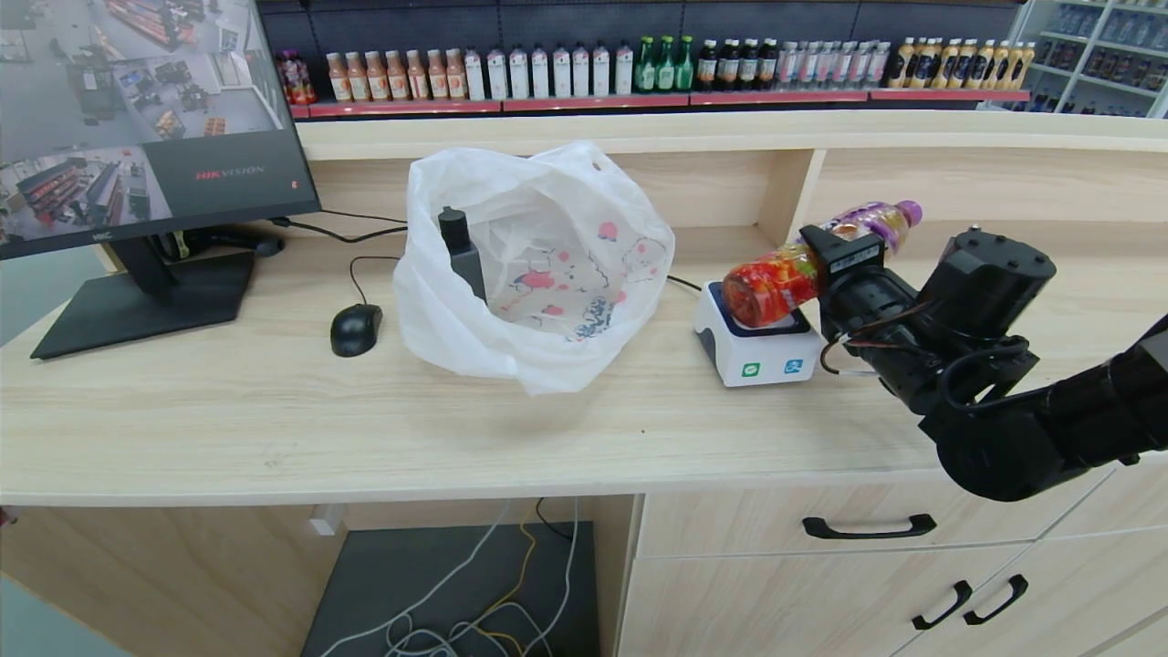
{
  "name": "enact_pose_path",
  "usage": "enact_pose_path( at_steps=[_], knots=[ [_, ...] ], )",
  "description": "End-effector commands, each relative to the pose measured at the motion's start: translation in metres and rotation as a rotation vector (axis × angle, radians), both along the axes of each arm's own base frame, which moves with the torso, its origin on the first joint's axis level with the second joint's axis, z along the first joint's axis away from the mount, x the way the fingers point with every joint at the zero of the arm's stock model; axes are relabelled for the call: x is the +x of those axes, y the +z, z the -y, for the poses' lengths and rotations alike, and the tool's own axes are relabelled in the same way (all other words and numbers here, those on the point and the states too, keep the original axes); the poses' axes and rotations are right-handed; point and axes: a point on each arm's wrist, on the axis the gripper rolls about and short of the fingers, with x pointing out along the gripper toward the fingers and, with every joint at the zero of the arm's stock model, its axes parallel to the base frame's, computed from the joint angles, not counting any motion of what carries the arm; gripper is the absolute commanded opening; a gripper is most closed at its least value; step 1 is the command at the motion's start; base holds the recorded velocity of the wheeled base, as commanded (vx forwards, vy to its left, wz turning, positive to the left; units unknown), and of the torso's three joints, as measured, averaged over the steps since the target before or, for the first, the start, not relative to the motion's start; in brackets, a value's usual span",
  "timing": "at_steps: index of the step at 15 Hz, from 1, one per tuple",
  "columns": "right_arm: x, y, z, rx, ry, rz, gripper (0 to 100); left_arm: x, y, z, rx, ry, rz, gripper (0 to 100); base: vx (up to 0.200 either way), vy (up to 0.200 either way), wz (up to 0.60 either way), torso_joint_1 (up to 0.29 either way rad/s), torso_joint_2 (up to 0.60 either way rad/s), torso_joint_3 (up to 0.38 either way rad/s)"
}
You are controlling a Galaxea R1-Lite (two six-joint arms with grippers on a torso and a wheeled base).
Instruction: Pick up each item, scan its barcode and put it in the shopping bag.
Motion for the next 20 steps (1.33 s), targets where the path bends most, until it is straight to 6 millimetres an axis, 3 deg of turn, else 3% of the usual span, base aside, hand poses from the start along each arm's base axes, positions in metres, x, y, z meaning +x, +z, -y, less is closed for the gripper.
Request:
enact_pose_path(
  at_steps=[1, 8, 16, 20],
  knots=[
    [-0.006, 0.012, 0.002, 0.0, -0.003, 0.032, 0, 0.0, 0.0, 0.0, 0.0, 0.0, 0.0, 100, 0.0, 0.0, 0.0, 0.0, 0.0, 0.0],
    [-0.023, 0.039, 0.005, -0.229, -0.071, 0.135, 0, 0.0, 0.0, 0.0, 0.0, 0.0, 0.0, 100, 0.0, 0.0, 0.0, 0.0, 0.0, 0.0],
    [-0.034, 0.042, -0.034, -0.798, -0.23, 0.352, 0, 0.0, 0.0, 0.0, 0.0, -0.001, 0.0, 100, 0.0, 0.0, 0.0, 0.0, 0.0, 0.0],
    [-0.039, 0.045, -0.033, -0.938, -0.274, 0.47, 0, 0.0, 0.0, 0.0, 0.003, -0.001, 0.0, 100, 0.0, 0.0, 0.0, 0.0, 0.0, 0.0]
  ],
)
